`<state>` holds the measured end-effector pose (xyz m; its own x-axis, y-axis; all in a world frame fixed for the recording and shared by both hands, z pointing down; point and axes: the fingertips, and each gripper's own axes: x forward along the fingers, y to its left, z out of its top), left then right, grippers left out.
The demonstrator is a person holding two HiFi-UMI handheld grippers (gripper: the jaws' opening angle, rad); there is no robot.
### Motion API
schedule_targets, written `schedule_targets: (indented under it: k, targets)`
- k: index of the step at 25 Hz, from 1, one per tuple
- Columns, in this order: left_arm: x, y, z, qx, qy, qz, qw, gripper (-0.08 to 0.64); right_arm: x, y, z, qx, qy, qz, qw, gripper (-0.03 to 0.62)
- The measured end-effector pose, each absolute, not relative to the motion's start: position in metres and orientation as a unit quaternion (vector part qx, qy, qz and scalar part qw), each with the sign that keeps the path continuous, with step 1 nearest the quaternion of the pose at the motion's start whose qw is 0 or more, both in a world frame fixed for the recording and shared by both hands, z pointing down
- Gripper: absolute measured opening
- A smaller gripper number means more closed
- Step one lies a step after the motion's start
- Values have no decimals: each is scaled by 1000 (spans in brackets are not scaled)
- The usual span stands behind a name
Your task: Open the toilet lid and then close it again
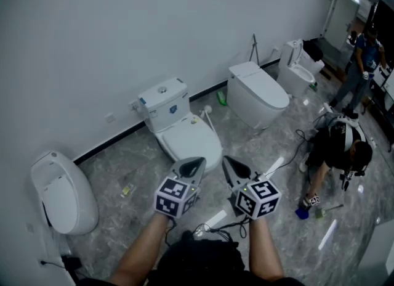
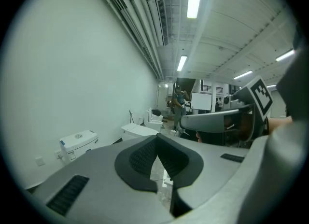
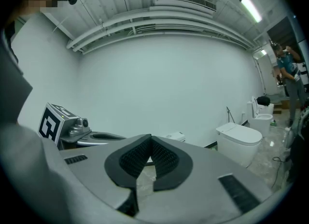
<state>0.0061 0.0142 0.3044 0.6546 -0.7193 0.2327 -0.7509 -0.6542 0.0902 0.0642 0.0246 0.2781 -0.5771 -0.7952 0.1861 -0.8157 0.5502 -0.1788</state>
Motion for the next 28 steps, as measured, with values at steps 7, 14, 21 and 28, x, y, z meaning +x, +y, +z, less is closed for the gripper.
schedule_targets:
  k: [7, 14, 21, 28]
  targets:
    - [4, -25, 333, 907, -395, 108, 98, 8, 73, -10, 307, 484, -860, 154, 45, 11]
    - [19, -59, 378, 904, -391, 127, 121, 8, 97, -45, 357, 503, -840, 191, 73, 11]
    - [38, -99, 429, 894, -396, 150, 149, 8, 108, -88, 421, 478, -840, 236, 98, 11]
    - [46, -132, 506, 877, -403, 189, 183, 8, 122, -124, 508, 470, -824, 291, 125, 11]
